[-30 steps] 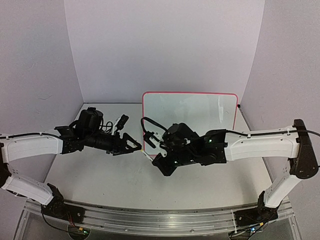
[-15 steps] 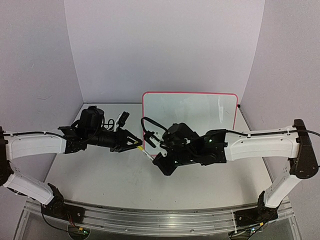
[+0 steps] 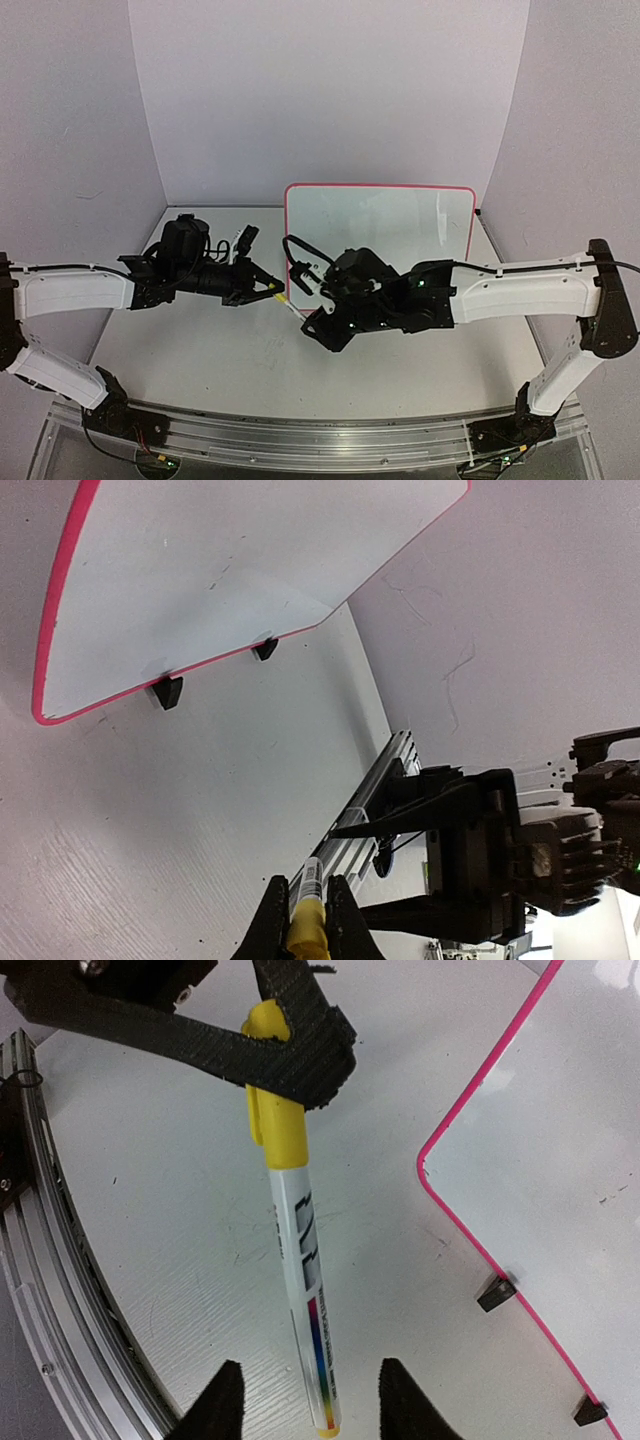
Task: Write a sentence on the whiteboard
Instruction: Pass from the right arm to the left, then pass from the left arm to the right
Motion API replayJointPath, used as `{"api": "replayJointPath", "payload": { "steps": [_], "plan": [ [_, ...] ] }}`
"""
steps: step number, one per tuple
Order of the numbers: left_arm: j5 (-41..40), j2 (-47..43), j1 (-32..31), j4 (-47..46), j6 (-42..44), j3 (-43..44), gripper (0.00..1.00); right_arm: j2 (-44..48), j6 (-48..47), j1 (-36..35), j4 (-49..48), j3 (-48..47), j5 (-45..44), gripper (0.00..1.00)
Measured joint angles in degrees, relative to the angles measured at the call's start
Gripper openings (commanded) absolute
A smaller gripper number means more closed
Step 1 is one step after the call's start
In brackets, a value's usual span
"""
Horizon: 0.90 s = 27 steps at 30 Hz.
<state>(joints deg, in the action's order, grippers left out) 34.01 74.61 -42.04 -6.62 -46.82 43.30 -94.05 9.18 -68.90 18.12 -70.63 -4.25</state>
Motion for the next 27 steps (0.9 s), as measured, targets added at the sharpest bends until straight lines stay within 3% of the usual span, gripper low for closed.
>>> {"api": "replayJointPath", "payload": {
  "steps": [3,7,19,27],
  "plan": [
    [-2.3,-1.1,0.2,-0.9,-1.4,-2.3,0.00,1.1,2.8,0.1,-2.5,0.5,-0.5,0.82],
    [-4.7,-2.0,0.2,-4.5,-4.1,-4.7,0.00,4.4,8.6,0.8,-10.1,4.3,-0.6,0.89],
    [-7.6,-3.9,0.2,-26.6,-9.8,-6.3,0.00,7.6,26.4,7.4,-43.0,17.6,9.5,0.90],
    [-7.6,-5.8,0.2,-36.7,-12.2,-8.6,0.00,7.7,35.9,11.0,-61.2,21.8,19.0,0.82]
  ]
}}
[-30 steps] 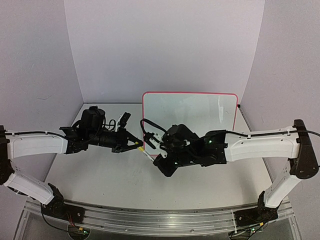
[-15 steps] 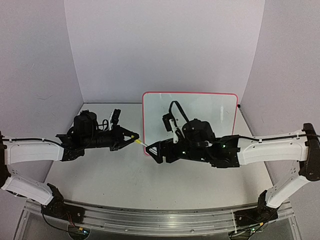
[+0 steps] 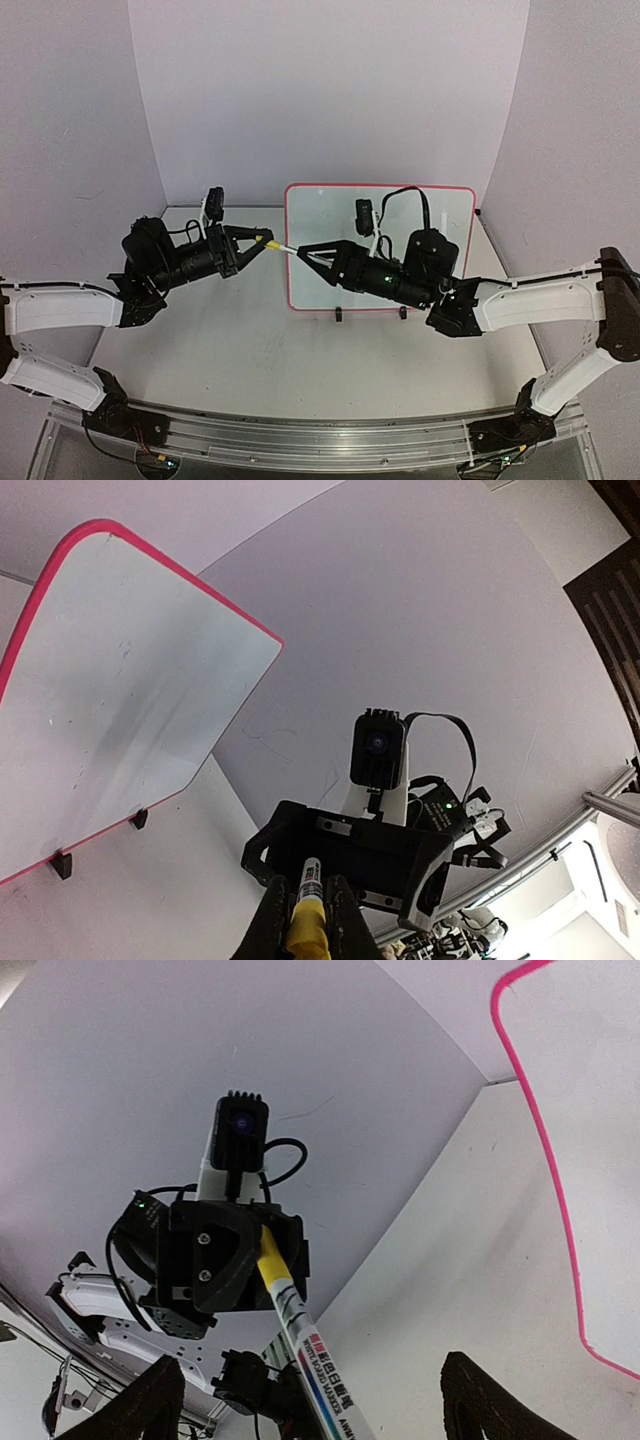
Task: Write a sentence on the whiteboard
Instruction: Pass from the left arm to the right
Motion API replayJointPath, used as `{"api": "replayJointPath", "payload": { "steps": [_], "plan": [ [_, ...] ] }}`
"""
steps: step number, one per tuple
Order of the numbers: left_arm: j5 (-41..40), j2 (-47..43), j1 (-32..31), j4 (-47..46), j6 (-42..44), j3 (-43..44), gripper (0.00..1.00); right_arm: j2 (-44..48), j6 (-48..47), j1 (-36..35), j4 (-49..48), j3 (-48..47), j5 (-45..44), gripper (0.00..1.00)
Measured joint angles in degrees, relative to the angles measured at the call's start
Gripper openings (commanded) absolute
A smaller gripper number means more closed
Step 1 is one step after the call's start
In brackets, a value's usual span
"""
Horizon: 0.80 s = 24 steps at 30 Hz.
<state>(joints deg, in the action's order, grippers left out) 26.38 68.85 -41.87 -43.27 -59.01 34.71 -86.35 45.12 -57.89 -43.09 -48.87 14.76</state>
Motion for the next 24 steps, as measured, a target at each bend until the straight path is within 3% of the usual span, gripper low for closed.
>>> {"api": "replayJointPath", "payload": {
  "steps": [11,24],
  "plan": [
    [0.1,-1.1,0.0,-3.9,-0.1,-0.1,0.00,-2.1,4.5,0.0,-9.8,-1.4,6.6,0.74],
    [1.4,-1.1,0.0,-1.7,0.4,-0.2,0.00,-4.8,5.6,0.0,-11.4,-2.6,7.9,0.68]
  ]
}}
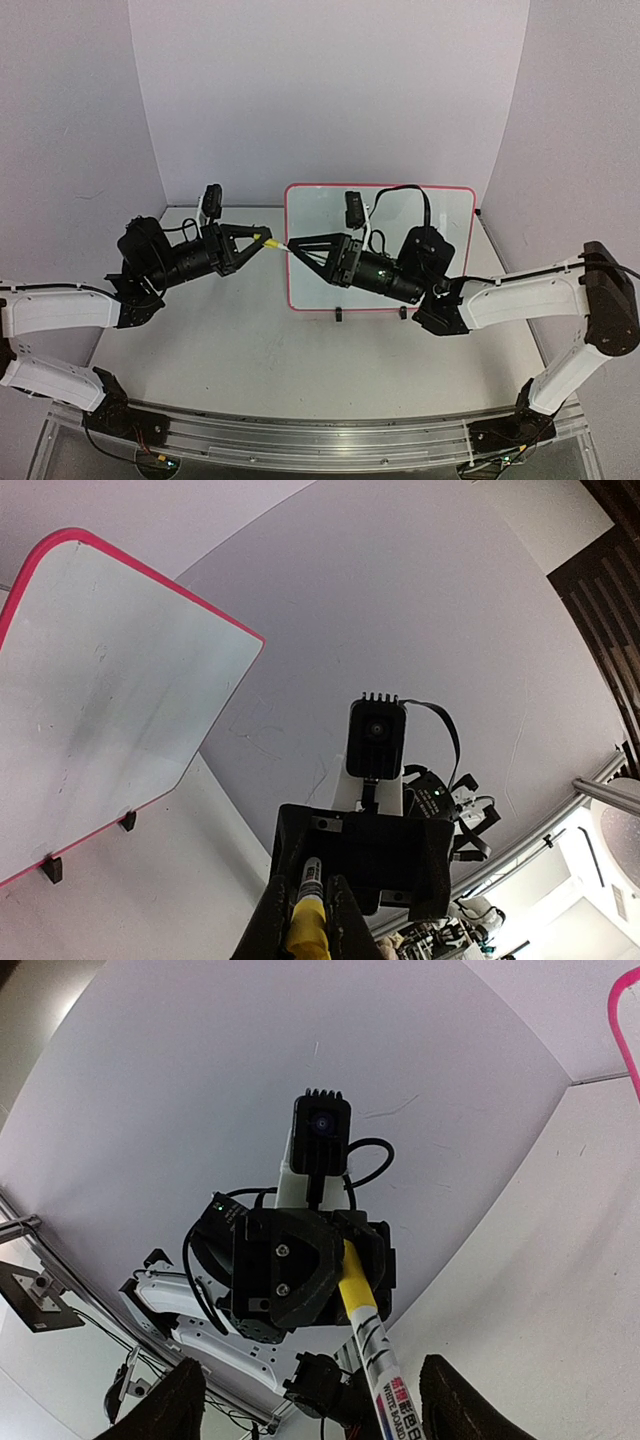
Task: Write a sentence on the whiteboard
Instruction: Pass from the left arm to the right
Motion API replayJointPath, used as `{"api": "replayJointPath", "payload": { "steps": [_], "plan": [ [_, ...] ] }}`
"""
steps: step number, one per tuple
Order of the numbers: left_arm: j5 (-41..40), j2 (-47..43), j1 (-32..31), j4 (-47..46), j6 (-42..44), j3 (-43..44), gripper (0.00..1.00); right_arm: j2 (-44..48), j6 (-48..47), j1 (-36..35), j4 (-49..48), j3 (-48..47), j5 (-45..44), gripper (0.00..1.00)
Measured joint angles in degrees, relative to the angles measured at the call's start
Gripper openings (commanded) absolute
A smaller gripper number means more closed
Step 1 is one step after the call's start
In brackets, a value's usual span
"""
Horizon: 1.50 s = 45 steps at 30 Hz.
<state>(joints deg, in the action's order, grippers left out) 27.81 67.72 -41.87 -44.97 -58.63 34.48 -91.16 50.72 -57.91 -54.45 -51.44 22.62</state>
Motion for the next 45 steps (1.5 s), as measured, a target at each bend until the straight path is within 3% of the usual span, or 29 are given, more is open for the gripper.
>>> {"api": "replayJointPath", "payload": {
  "steps": [6,22,30,39,45],
  "plan": [
    [1.2,0.1,0.0,1.6,0.1,0.0,0.00,-0.9,0.0,0.0,-0.1,-0.7,0.3,0.63],
    [2.2,1.1,0.5,1.3,0.0,1.1,0.00,-2.6,0.1,0.5,0.2,-1.0,0.2,0.26],
    [2.5,1.4,0.6,0.8,-0.4,1.2,0.00,-2.7,0.2,0.5,0.8,-1.0,-0.2,0.18],
    [2.6,1.8,0.7,-0.1,-1.5,1.2,0.00,-2.7,0.0,0.6,0.4,-0.9,0.0,0.00],
    [2.4,1.7,0.7,-0.1,-1.7,1.2,0.00,-2.7,-0.2,0.6,0.1,-0.9,0.0,0.00]
  ]
}}
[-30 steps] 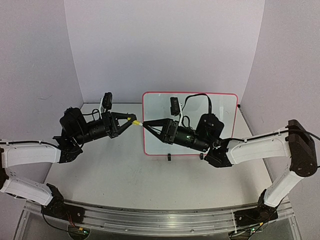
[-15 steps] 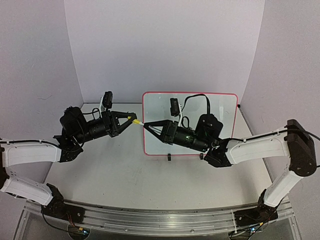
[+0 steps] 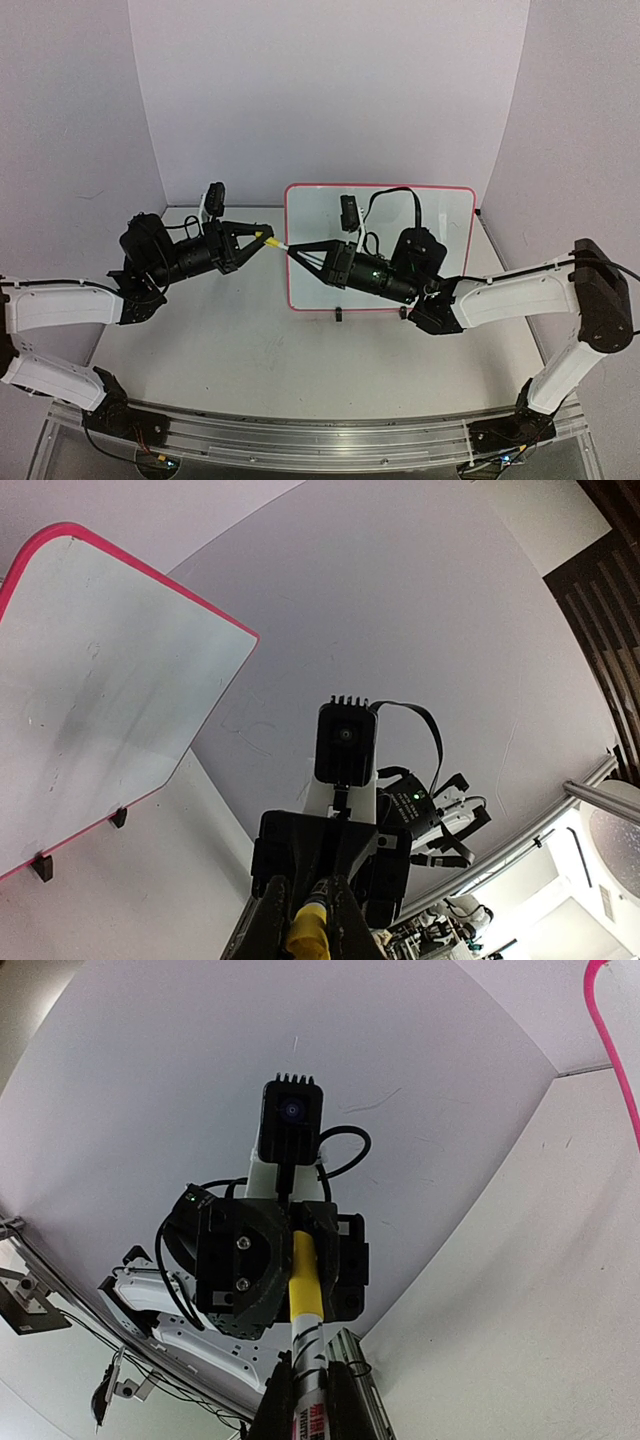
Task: Write a sentence on the whiteboard
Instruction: Pass from the left arm to the right, then open the pen cap from the whiteboard marker.
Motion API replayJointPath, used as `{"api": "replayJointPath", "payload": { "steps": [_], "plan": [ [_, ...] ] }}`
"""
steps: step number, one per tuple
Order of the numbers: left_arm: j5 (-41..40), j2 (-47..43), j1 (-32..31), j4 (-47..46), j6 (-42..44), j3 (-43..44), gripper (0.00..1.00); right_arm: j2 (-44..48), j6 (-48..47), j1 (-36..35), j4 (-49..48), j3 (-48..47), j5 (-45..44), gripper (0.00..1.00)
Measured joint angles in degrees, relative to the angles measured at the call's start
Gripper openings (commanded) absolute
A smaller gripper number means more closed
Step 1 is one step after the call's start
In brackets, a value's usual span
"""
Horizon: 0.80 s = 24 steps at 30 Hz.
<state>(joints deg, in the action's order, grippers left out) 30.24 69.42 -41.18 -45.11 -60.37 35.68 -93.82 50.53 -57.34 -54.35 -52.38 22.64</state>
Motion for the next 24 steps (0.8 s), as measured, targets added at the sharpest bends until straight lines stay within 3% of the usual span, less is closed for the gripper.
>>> {"api": "replayJointPath", "payload": {
  "steps": [11,18,24],
  "plan": [
    [-0.8,-6.9,-0.1,9.5,0.3,-1.1,0.00,0.0,0.1,-1.7,-1.0,1.3,-0.9,0.00],
    [-8.4,-12.5,7.5,10.9,-0.2,-3.3,0.00,2.8,0.1,-0.8,0.2,5.6,-4.0,0.00],
    [-9.9,-12.0,8.4,10.6,-1.2,-3.3,0.00,3.6,-0.6,-0.7,2.0,5.7,-4.7,0.00]
  ]
}}
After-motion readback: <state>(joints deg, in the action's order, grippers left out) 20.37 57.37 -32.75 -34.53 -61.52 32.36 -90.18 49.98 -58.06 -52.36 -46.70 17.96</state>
